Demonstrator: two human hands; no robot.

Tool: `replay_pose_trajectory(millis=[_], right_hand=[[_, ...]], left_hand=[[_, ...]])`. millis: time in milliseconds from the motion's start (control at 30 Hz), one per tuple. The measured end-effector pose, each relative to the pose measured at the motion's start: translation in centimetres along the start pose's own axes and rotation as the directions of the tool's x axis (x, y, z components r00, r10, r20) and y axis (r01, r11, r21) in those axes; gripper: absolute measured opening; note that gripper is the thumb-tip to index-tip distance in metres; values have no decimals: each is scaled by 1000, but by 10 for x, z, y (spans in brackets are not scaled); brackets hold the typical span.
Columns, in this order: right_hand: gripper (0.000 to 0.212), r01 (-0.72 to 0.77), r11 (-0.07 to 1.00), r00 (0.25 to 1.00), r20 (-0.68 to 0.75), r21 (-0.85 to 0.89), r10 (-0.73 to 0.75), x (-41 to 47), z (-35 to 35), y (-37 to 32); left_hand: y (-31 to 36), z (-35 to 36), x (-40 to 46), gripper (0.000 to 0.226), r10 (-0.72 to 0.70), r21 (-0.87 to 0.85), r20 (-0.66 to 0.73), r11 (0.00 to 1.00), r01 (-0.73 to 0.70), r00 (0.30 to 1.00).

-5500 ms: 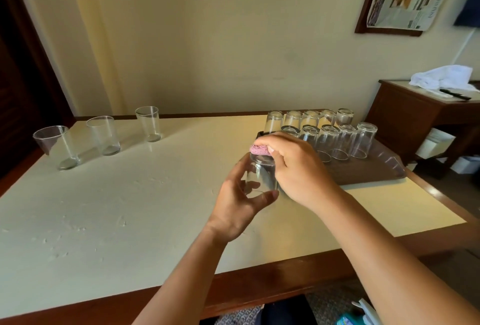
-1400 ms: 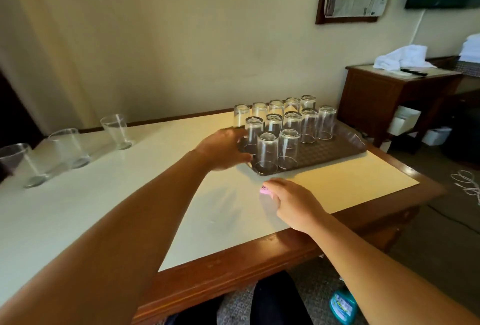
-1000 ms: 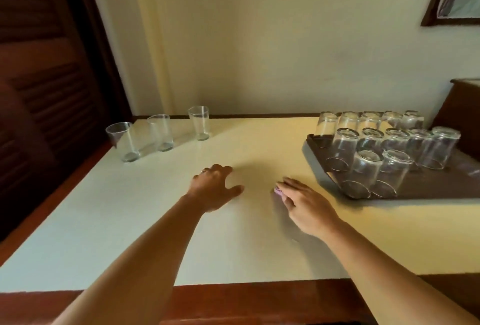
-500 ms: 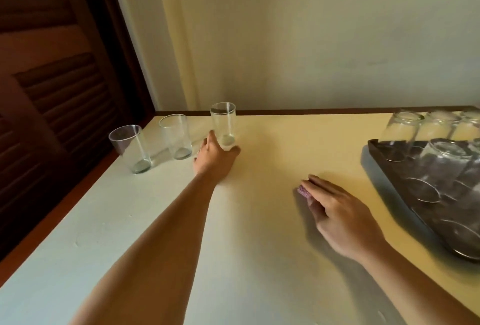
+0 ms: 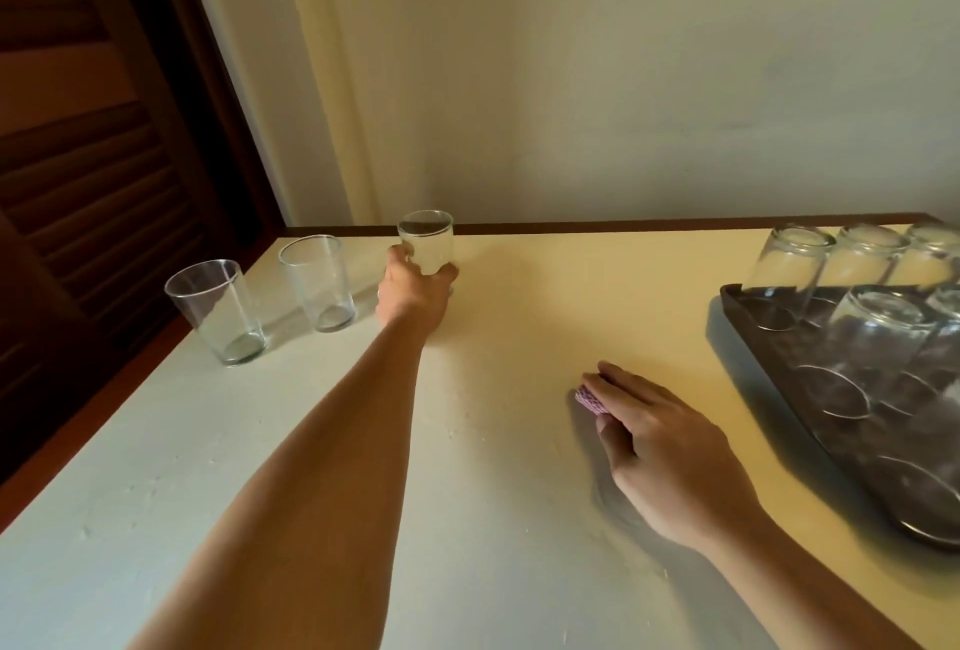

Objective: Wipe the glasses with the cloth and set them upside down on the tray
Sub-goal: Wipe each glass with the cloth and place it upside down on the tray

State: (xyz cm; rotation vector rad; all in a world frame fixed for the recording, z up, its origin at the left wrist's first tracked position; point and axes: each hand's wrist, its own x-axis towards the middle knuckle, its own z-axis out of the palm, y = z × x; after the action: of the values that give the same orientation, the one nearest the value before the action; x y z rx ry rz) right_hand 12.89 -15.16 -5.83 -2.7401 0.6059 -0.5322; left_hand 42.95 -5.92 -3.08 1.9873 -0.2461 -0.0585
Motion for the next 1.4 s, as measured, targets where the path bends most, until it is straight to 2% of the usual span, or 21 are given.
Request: replay_pose_trajectory(millis=[133,233,333,400,533,633,700,733,800,900,1000,1133,1233,1300,1400], right_hand=[[43,13,1000,1000,-17,9,-13,2,-1,0],[42,40,999,999,-21,12,-39,4,2,1],[40,52,998,998,-19,18,-52,3,-2,-2],[40,28,996,1000,-4,80,-28,-5,-9,-5],[49,-55,979,998,38,196,49,-34,-25,-8],[50,-83,966,997,17,243,82,-69,-36,-6],[49,-114,946,992,-22,302,127,-91,-46,-5],[47,-135,927,987,-40,349,159,-101,-51,-4],[45,-186,879,969,-65,439,237,-117,-64,-1],[44,-218,796,935,-113,565,336,-139,-84,4],[40,-206,718,894,-171,664,415,-150,-97,14],[39,-158,577,854,-183,802,488,-160,-104,14],[34,-101,613,837,-266,784,478,-159,-111,3],[38,-47,584,809,-312,810,497,-158,-114,-4],[41,37,730,814,-445,683,375,-159,-122,-21]], left_hand=[[10,-3,-32,63,68,-229,105,972,-42,992],[28,-14,-76,55,131,-414,214,910,-32,968],[38,-23,-129,53,88,-544,302,834,96,949],[38,-30,-166,49,36,-629,328,754,190,944],[33,-44,-231,58,-16,-694,393,651,307,920],[35,-49,-271,43,-53,-764,495,450,463,867],[39,-51,-294,42,-12,-761,596,309,570,803],[40,-54,-304,46,20,-737,639,299,606,769],[41,-55,-322,52,63,-691,682,382,613,729],[40,-54,-336,63,85,-701,636,479,528,767],[41,-50,-343,70,120,-732,596,486,477,794],[48,-41,-354,65,142,-749,548,522,408,824],[55,-34,-358,62,145,-768,558,464,442,817],[57,-31,-359,42,138,-773,570,425,471,810],[60,-27,-365,17,128,-750,582,465,470,803]])
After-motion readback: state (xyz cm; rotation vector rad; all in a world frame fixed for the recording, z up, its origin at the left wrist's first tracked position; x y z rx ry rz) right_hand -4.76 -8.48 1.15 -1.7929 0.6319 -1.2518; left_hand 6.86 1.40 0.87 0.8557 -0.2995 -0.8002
